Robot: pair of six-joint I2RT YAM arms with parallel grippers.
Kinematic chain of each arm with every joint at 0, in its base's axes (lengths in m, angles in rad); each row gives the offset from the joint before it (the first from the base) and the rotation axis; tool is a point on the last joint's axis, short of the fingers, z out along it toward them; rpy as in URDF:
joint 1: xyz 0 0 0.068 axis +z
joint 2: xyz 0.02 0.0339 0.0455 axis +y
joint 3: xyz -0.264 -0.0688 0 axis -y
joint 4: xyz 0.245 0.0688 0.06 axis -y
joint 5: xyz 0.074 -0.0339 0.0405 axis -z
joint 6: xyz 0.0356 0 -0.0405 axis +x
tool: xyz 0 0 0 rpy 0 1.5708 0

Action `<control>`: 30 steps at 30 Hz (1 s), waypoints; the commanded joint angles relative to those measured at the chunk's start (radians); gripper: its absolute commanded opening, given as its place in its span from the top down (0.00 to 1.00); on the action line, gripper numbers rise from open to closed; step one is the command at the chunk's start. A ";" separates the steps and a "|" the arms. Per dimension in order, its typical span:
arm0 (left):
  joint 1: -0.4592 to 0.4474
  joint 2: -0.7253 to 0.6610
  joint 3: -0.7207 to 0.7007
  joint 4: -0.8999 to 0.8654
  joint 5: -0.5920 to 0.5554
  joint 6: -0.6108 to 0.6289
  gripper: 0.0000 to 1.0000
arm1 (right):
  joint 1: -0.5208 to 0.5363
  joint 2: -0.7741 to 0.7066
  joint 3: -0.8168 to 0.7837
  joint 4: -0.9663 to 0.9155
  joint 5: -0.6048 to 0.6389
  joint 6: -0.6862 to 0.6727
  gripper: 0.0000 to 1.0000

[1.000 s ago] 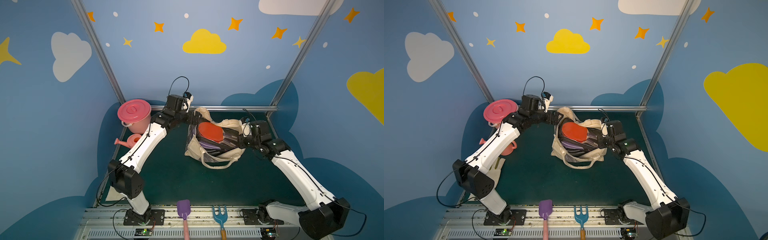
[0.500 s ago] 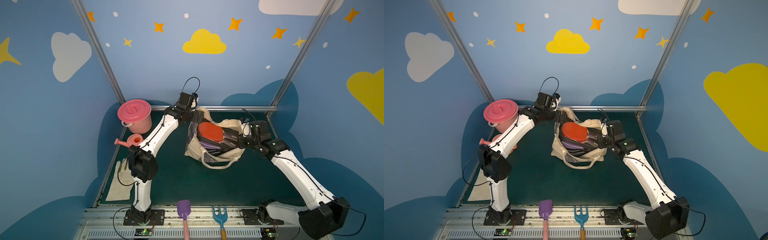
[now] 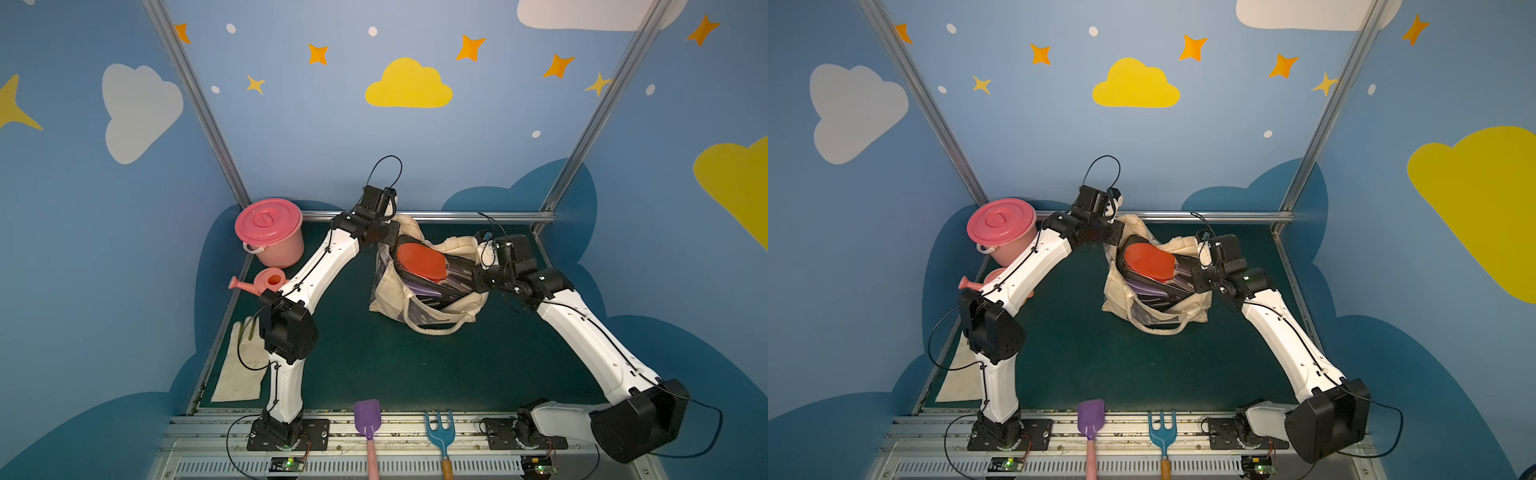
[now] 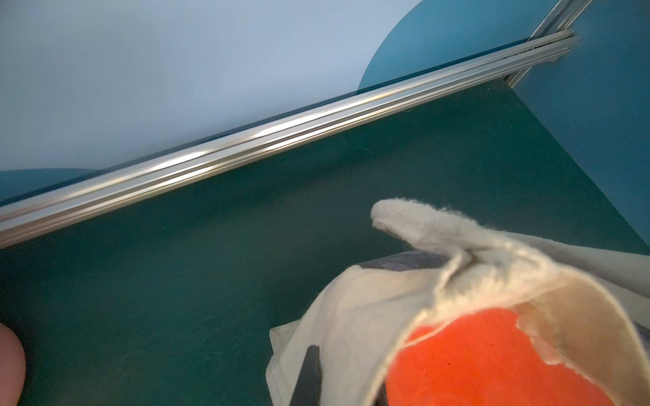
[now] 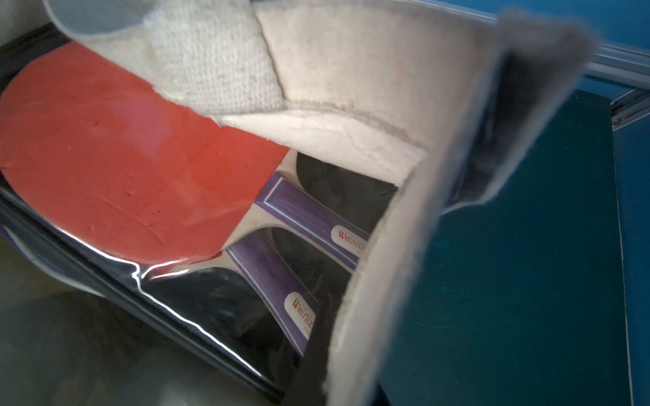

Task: Remove the ping pong set from the canvas bag
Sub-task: Adjust the canvas bag at the center of the board.

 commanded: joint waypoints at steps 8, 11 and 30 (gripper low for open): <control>0.011 -0.103 -0.054 0.086 0.018 0.035 0.97 | 0.012 -0.016 0.031 0.023 -0.032 -0.019 1.00; 0.019 -0.156 -0.113 0.167 0.060 0.032 0.96 | 0.012 -0.037 0.030 0.011 -0.029 -0.017 0.97; 0.021 -0.291 -0.089 0.417 0.250 0.096 0.96 | 0.167 -0.100 0.134 -0.042 -0.190 -0.217 0.09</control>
